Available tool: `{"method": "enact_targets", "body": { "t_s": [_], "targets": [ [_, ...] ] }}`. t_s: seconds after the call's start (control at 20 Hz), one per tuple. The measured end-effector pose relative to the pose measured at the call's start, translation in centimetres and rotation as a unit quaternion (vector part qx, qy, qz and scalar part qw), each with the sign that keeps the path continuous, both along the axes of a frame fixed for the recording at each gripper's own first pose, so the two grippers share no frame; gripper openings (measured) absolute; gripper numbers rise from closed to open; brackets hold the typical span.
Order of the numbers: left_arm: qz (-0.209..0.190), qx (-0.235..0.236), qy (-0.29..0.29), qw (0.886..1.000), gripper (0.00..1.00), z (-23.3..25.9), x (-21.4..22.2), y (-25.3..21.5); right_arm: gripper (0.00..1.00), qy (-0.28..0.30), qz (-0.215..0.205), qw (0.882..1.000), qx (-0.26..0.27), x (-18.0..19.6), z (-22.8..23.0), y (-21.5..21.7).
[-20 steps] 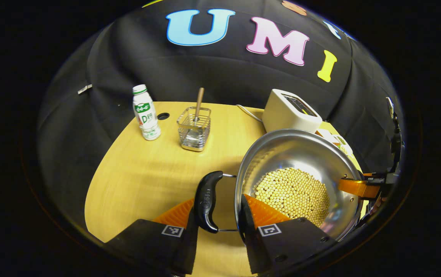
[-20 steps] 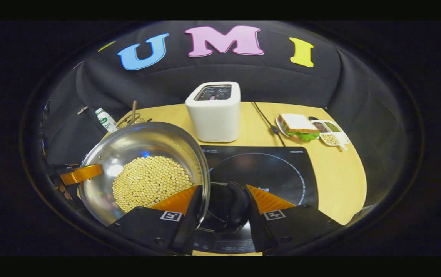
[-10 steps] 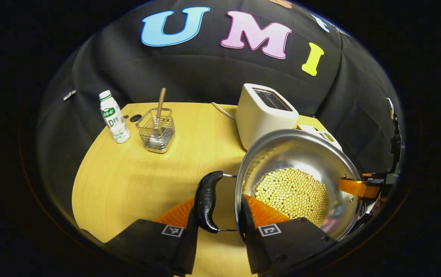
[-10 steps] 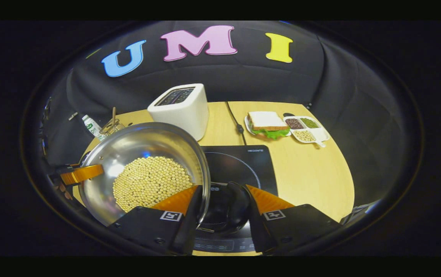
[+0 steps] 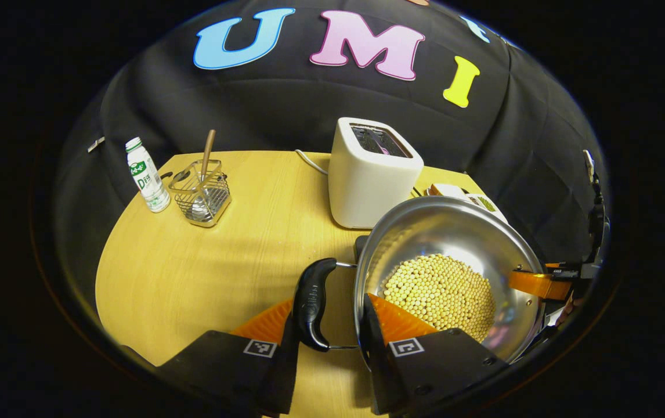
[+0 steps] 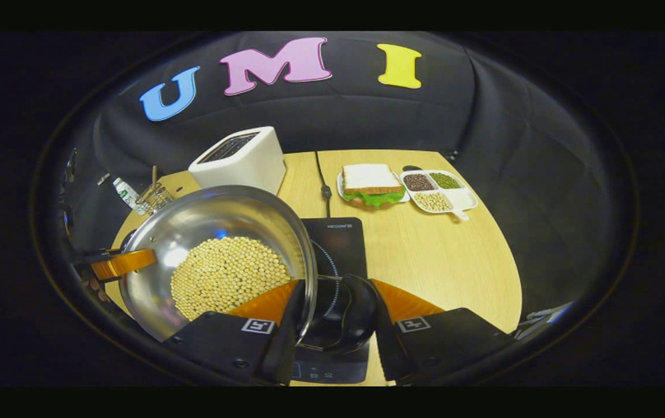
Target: First push the handle of the pot to place it horizontally, then grasp the pot with both hands and set it on the induction cooktop.
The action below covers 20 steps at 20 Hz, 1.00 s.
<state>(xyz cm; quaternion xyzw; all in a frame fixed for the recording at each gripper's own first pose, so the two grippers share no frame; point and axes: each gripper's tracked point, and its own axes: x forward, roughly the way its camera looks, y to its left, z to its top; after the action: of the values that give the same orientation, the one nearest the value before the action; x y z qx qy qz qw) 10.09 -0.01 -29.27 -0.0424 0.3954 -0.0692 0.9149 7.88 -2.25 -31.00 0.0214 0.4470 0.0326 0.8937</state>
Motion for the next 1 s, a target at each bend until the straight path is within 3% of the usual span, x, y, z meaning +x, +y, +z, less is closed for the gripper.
{"method": "enact_targets", "body": {
  "t_s": [0.15,0.2,0.25,0.85,0.9,1.0],
  "targets": [
    [0.003,0.0,0.003,1.0,0.55,-0.5,0.3,-1.3,0.61,0.002,0.002,1.0,0.001,0.5,-0.7,-1.2],
    [0.004,0.001,0.004,1.0,0.55,-0.6,0.4,-1.6,0.57,0.003,0.002,1.0,0.002,0.6,-0.9,-1.5],
    [0.004,0.002,0.003,1.0,0.55,-0.6,0.6,-2.0,0.61,0.003,0.002,1.0,0.002,0.8,-1.0,-1.8],
    [0.015,-0.002,0.001,1.0,0.56,-1.5,0.6,-3.2,0.61,0.004,-0.004,1.0,0.016,1.3,-2.6,-2.9],
    [0.015,-0.002,0.001,1.0,0.56,-1.5,0.5,-3.1,0.58,0.002,-0.008,1.0,0.02,1.3,-2.6,-2.9],
    [0.019,-0.008,0.001,1.0,0.57,-1.5,0.5,-3.2,0.61,-0.002,-0.009,1.0,0.022,1.4,-2.6,-2.9]
  ]
}}
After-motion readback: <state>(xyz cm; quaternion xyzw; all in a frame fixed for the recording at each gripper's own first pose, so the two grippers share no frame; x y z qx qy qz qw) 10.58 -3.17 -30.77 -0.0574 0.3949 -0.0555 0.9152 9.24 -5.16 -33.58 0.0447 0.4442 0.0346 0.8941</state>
